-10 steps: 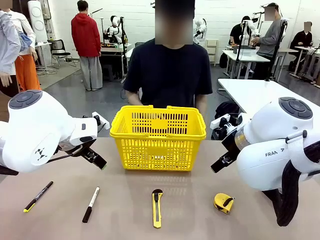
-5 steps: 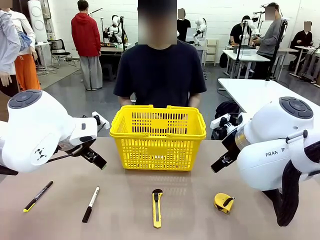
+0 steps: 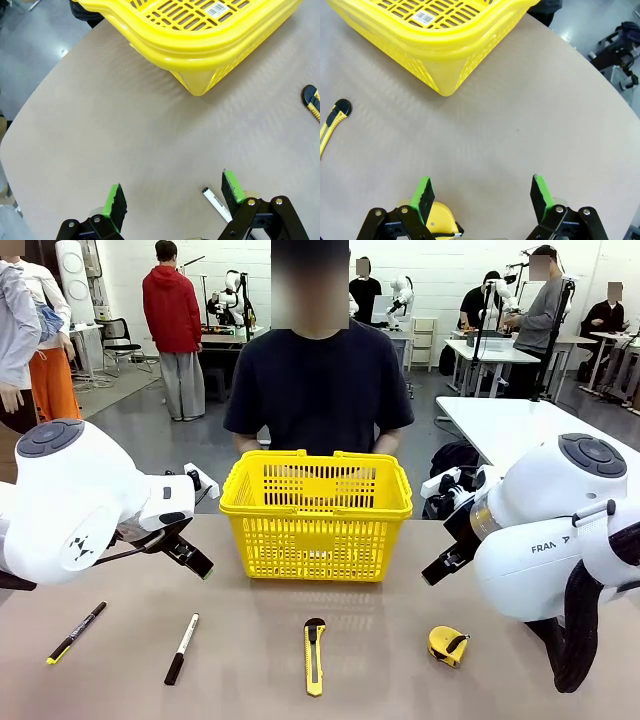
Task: Place the items the person wants into the basket.
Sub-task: Pick up the item the person points to and place it in the Market Basket.
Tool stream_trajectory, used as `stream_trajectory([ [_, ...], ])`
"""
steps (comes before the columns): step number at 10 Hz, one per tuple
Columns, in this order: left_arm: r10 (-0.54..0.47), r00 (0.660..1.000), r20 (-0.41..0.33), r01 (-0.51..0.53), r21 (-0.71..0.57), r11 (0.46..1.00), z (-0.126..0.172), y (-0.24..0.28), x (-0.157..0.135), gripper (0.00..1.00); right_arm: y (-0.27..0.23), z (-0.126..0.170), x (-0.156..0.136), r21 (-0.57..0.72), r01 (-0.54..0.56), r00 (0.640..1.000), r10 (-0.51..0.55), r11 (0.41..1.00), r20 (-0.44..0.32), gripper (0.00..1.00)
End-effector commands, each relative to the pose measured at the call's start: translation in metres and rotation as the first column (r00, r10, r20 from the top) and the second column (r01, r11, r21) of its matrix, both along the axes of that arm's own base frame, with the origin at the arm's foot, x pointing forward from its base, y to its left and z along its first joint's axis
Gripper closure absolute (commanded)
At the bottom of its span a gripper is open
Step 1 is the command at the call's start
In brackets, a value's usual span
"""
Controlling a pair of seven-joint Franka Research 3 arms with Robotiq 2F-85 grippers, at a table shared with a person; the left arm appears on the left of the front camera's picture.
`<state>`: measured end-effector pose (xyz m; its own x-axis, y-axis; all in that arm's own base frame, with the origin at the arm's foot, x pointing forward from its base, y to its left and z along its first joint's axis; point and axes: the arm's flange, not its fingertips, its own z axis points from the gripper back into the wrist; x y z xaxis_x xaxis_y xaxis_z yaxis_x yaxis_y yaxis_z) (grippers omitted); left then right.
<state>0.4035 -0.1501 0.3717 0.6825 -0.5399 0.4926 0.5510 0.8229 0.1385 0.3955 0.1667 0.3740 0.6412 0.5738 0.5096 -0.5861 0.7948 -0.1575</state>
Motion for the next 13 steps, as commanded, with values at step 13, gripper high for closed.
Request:
stream_trajectory([
  [13,-0.17,0.965,0.201,0.118,0.244,0.962,0.283,0.008,-0.094,0.0,0.042,0.269,-0.128,-0.222,0.115,0.959,-0.05,0.968,0.279,0.0],
])
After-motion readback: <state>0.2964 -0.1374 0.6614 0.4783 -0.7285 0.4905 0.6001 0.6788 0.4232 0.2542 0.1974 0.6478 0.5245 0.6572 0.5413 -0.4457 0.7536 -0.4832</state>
